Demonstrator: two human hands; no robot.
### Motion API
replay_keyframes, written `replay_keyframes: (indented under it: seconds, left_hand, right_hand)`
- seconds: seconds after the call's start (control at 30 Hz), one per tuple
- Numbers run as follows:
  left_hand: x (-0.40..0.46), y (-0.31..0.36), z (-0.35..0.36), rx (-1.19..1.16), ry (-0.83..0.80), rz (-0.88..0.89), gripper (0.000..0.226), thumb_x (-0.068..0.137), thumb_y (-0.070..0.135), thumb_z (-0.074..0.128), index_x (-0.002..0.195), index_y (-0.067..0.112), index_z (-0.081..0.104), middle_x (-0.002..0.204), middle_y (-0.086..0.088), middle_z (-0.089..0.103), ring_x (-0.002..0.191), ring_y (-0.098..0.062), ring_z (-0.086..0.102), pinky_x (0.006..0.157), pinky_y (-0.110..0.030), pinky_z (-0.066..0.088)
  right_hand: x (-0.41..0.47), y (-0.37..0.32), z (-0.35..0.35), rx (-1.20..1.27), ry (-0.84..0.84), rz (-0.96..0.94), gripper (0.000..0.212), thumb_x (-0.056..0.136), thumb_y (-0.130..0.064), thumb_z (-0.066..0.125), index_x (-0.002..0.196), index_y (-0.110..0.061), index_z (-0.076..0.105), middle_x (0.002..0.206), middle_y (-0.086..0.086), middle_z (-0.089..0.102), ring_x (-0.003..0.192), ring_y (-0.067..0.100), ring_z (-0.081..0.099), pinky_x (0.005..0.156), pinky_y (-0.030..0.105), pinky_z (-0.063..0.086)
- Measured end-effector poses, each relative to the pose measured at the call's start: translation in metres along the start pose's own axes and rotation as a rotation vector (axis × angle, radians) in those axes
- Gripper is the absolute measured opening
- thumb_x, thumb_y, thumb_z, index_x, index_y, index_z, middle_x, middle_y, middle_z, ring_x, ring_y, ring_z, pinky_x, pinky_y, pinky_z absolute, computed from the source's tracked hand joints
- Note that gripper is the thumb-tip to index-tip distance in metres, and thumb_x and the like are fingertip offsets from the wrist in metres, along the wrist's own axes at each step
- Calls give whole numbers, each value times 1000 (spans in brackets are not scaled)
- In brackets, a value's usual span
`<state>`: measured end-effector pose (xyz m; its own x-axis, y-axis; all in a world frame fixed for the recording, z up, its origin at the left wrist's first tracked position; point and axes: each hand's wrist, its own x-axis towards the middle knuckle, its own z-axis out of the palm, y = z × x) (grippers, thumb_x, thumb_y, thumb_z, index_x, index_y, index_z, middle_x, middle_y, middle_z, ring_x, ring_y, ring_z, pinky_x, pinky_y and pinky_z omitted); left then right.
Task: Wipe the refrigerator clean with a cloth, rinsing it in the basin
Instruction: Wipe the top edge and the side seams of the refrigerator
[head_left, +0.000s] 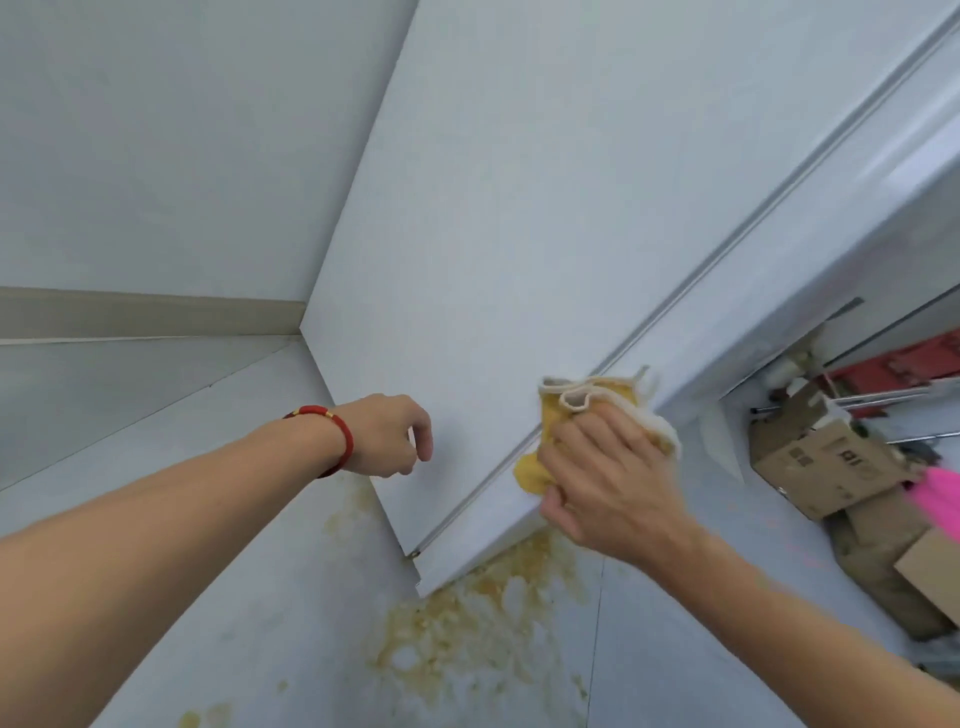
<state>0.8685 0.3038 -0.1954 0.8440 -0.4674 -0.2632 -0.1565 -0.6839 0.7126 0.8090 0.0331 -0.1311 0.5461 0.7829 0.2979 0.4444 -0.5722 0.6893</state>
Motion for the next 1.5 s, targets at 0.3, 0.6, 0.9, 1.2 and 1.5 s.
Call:
replay_keyframes:
  seconds: [0.3, 0.6, 0.9, 1.2, 1.5]
  left_hand:
    - [-16, 9, -17, -66, 67, 24, 26, 91, 8, 52, 105, 25, 67, 104, -2, 73, 90, -17, 71, 79, -30, 57]
    - [-22, 21, -4, -33, 95, 71, 30, 92, 8, 51, 107, 30, 64, 110, 4, 67, 94, -14, 63, 74, -24, 48]
    - [-39, 76, -43, -350, 631, 281, 35, 86, 7, 58, 111, 31, 64, 113, 9, 60, 104, -14, 58, 83, -29, 47]
    - [-46, 108, -51, -462, 630, 390, 37, 83, 3, 59, 101, 35, 62, 108, 15, 64, 102, -5, 59, 79, -21, 46]
    - [-66, 71, -72, -365, 352, 229, 36, 85, 0, 56, 100, 30, 68, 101, 5, 71, 81, -12, 66, 74, -32, 58]
  right_hand:
    - [29, 21, -10, -234, 217, 273, 18, 83, -19, 61, 98, -16, 70, 112, 8, 69, 110, 32, 57, 116, 50, 30]
    - [-32, -136, 92, -170, -676, -293, 33, 86, -17, 50, 111, -16, 71, 118, 9, 66, 124, 33, 56, 124, 50, 19]
    - [24, 74, -67, -139, -11, -40, 18, 88, -28, 56, 92, -17, 70, 110, 2, 71, 110, 27, 68, 117, 46, 40]
    - [99, 203, -163, -381, 400, 332, 24, 100, -25, 46, 95, -12, 66, 100, 5, 65, 107, 32, 60, 118, 48, 28]
    - [36, -17, -23, 310, 95, 261, 26, 102, -27, 48, 87, -18, 67, 80, -2, 61, 76, 23, 58, 76, 41, 44]
